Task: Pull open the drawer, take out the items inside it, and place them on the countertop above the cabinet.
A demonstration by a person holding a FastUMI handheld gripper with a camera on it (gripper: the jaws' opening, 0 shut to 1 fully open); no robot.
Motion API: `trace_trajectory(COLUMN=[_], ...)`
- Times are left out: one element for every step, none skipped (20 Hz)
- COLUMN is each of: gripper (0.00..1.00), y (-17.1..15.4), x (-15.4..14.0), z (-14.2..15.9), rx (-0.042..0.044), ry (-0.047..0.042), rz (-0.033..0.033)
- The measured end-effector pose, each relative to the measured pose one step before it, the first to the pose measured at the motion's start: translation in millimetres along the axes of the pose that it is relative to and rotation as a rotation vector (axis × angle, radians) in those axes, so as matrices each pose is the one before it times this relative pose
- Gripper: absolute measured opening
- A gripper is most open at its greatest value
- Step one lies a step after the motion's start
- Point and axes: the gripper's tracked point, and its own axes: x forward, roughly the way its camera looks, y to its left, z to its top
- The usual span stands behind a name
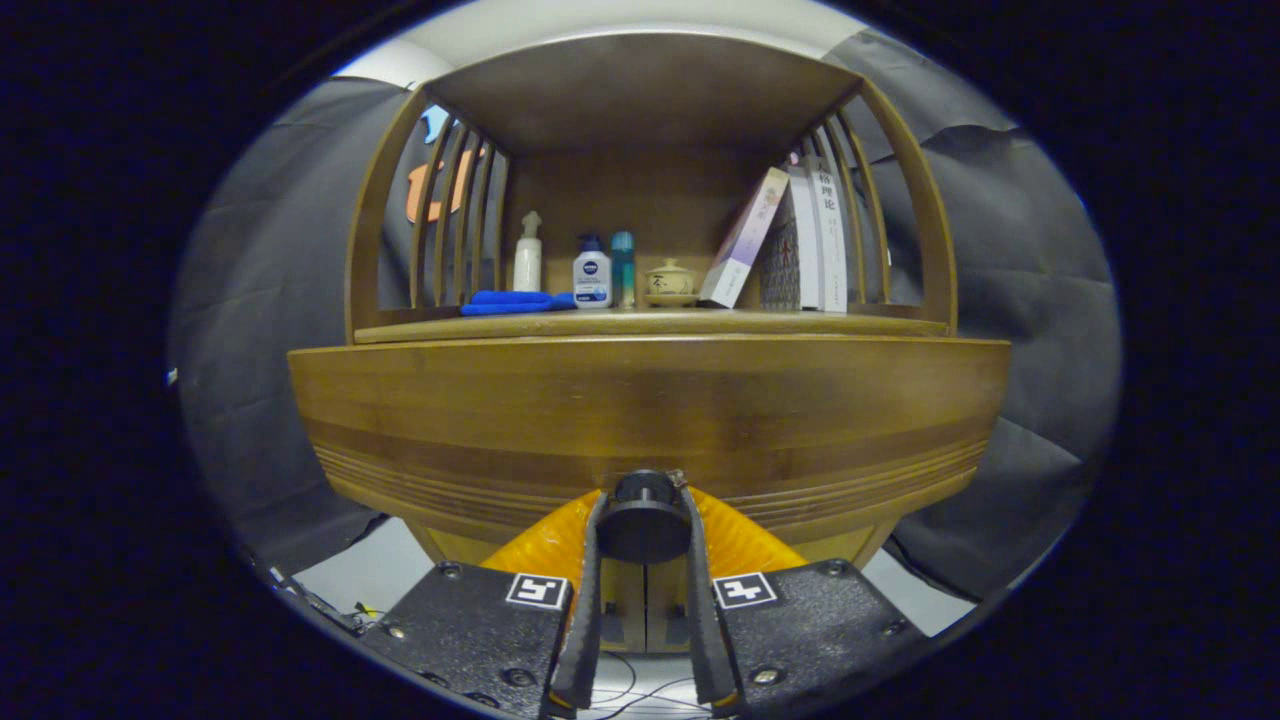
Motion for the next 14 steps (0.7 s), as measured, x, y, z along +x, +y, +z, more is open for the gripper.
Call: trace_trajectory(gripper=[0.40,0.40,0.40,0.40,0.40,0.40,0.40,0.40,0.40,0.40,0.40,0.40,0.40,0.40], y=[0.75,-0.39,-0.14,-0.36,0.40,-0.81,0.18,-0.30,0.30,-0.41,-0.69,0.14,-0.81,-1.25], x=[-5.61,-5.44,-4.91,-5.55,-4.41,-5.93,-4.04,-4.80,-3.25,-4.22,-4.42,-3.48,-3.73,-2.33], z=[-1.95,-1.44,-1.17,-0.42,-1.95,-1.33,-0.96,-1.41,-0.65,-0.68,-1.13,-1.45,-1.61,-0.78], rx=[-0.00021,0.00073,-0.00377,0.00071,0.00297,0.00480,-0.00305,-0.00135,-0.00281,-0.00085,0.00222,0.00063,-0.00437,-0.00444], ry=[0.00297,-0.00046,-0.00168,-0.00004,0.00048,-0.00005,0.00060,-0.00046,-0.00058,0.00000,0.00300,0.00070,-0.00106,-0.00421], rz=[0.00378,-0.00066,-0.00043,0.00069,0.00059,-0.00080,0.00037,-0.00027,0.00226,0.00166,0.00072,-0.00135,-0.00151,0.00019])
